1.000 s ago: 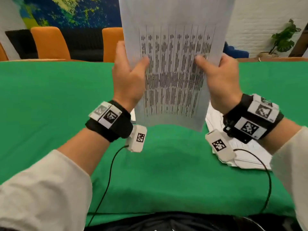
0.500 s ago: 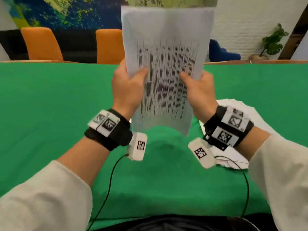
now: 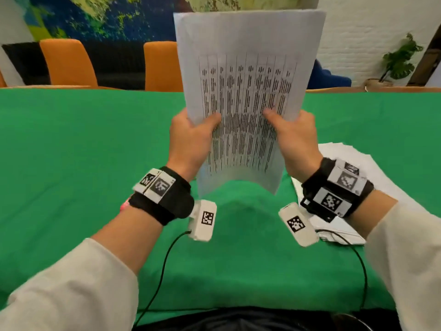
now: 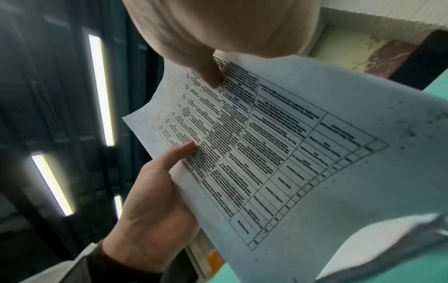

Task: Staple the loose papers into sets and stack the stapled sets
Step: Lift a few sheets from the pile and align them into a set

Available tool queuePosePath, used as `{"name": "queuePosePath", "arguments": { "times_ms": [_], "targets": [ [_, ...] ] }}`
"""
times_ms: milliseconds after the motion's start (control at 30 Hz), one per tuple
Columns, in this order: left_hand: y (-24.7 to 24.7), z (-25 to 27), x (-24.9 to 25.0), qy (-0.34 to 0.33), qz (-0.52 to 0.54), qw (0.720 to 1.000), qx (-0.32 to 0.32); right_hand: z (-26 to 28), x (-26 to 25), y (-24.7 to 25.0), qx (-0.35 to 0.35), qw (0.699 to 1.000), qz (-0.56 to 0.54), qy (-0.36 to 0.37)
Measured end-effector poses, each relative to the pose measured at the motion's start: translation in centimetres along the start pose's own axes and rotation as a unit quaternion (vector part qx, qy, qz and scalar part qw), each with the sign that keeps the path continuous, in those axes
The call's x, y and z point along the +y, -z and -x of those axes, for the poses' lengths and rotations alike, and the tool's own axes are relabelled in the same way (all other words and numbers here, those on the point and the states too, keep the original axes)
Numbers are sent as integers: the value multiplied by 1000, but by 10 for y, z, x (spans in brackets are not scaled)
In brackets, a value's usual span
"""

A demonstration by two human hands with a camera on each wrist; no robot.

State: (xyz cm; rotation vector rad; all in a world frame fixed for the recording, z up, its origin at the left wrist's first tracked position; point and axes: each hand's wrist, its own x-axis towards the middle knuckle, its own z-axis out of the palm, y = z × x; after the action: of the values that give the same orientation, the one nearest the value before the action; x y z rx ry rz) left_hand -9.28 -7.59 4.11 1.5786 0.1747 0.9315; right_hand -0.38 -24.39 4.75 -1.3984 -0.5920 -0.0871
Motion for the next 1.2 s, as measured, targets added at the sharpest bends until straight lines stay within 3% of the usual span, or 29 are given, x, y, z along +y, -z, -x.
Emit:
{"name": "queuePosePath", "arguments": {
  "times_ms": [100, 233, 300, 533, 633, 733, 967, 1133, 1200],
  "targets": [
    [3, 1, 3, -9, 12, 1000, -12, 1, -3, 1, -2, 1000, -10, 18],
    [9, 30, -38, 83, -34, 996, -24, 26, 40, 3, -27, 996, 50, -68],
    [9, 38, -48, 96, -49, 993, -40, 31, 49, 4, -22, 994, 56, -87],
    [8, 12, -20, 53, -3, 999, -10, 4, 24, 7, -30, 999, -9, -22],
    [13, 24, -47, 100, -60, 993, -30, 19, 49, 7, -47, 996, 37, -65],
    [18, 40, -71, 160, -107, 977, -90, 36, 73, 6, -62, 989, 70, -117],
    [25, 26, -55, 128, -90, 985, -69, 21, 59, 4, -51, 995, 49, -71],
    [31, 47, -85, 222, -150, 946, -184, 37, 92, 11, -133, 971, 111, -163],
    [38, 46, -84, 230, -158, 940, -198, 33, 93, 17, -145, 965, 121, -182]
  ]
}}
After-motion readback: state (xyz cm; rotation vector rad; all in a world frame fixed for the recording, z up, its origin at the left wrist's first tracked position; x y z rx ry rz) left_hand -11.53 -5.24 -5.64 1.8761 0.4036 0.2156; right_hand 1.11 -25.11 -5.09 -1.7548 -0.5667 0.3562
